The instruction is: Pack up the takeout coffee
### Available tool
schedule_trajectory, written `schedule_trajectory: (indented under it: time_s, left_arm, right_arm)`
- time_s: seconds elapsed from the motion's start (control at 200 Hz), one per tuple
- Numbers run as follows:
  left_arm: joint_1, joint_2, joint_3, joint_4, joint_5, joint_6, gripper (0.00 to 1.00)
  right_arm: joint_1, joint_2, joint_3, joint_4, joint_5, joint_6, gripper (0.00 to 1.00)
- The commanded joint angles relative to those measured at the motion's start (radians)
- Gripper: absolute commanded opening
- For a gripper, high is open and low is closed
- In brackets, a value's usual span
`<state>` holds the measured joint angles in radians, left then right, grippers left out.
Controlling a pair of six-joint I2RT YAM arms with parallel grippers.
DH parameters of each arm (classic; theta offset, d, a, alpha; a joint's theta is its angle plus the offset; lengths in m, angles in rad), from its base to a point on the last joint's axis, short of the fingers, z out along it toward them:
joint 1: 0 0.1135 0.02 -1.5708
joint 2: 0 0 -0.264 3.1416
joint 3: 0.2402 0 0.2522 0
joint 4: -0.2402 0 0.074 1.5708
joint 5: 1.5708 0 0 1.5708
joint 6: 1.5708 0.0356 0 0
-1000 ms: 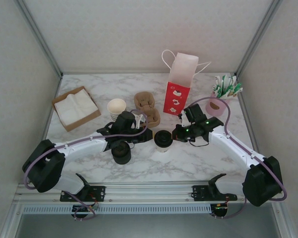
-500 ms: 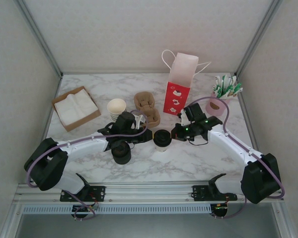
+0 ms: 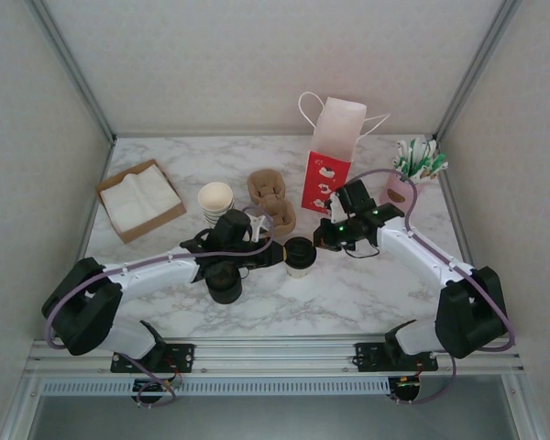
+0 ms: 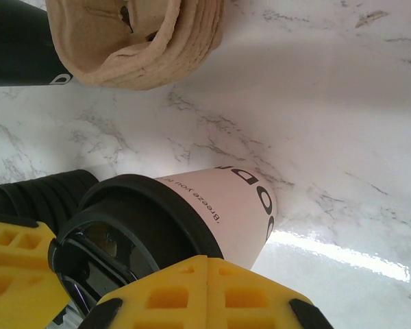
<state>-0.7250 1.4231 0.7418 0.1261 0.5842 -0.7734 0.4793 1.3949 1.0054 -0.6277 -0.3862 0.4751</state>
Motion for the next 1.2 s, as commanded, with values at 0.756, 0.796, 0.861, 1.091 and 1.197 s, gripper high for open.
schedule_trajectory:
  time_s: [0.756, 0.796, 0.861, 1.091, 1.197]
  left_arm:
    - [0.11, 0.031, 0.067, -0.058, 0.124, 0.071, 0.2]
    - [0.11, 0.04, 0.07, -0.055, 0.124, 0.071, 0.2]
    - [0.11, 0.052, 0.071, -0.049, 0.126, 0.071, 0.2]
    - [0.11, 0.072, 0.068, -0.039, 0.124, 0.073, 0.2]
    - [0.107, 0.078, 0.062, -0.036, 0.124, 0.072, 0.2]
  right_arm:
    - [-0.009, -0.131, -0.099, -0.001, -0.102, 0.018, 0.0]
    - [-0.009, -0.125, -0.103, 0.005, -0.105, 0.019, 0.0]
    - [-0.009, -0.115, -0.104, 0.012, -0.106, 0.019, 0.0]
    - [-0.008, -0.083, -0.102, 0.028, -0.115, 0.016, 0.0]
    - [-0.008, -0.069, -0.101, 0.028, -0.107, 0.014, 0.0]
